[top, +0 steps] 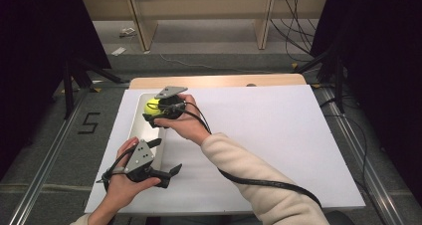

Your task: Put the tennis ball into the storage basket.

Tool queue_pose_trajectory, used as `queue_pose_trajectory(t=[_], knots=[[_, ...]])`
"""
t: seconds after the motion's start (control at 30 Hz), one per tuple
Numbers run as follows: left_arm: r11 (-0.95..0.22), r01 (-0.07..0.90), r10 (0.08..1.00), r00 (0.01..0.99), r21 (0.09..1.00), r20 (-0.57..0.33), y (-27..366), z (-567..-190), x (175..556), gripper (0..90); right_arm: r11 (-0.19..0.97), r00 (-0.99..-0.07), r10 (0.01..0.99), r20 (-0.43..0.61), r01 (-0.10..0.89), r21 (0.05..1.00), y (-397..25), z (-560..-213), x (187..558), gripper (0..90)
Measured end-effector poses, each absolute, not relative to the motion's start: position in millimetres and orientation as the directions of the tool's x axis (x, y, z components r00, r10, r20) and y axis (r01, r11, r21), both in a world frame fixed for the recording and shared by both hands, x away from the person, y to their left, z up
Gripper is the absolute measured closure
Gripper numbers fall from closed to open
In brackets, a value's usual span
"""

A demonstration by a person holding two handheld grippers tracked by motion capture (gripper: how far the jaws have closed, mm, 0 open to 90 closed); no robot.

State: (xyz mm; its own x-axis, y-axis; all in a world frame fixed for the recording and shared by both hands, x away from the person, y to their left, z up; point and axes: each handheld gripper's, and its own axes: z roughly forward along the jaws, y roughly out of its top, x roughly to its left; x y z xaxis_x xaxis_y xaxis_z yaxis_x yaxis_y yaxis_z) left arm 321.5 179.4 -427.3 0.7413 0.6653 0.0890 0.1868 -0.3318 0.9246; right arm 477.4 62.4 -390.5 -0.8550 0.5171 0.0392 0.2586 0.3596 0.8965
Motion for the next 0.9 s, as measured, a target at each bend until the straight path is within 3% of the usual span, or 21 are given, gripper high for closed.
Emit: queue_pose_trajectory(t=[0.9], knots=[[-0.337,0.184,0.659,0.746,0.923,0.093,178.4,-427.5,321.7,0.0,0.382,-0.865,0.5,0.045,0.267,0.885,74.5,-394.4,479.7,26.6]])
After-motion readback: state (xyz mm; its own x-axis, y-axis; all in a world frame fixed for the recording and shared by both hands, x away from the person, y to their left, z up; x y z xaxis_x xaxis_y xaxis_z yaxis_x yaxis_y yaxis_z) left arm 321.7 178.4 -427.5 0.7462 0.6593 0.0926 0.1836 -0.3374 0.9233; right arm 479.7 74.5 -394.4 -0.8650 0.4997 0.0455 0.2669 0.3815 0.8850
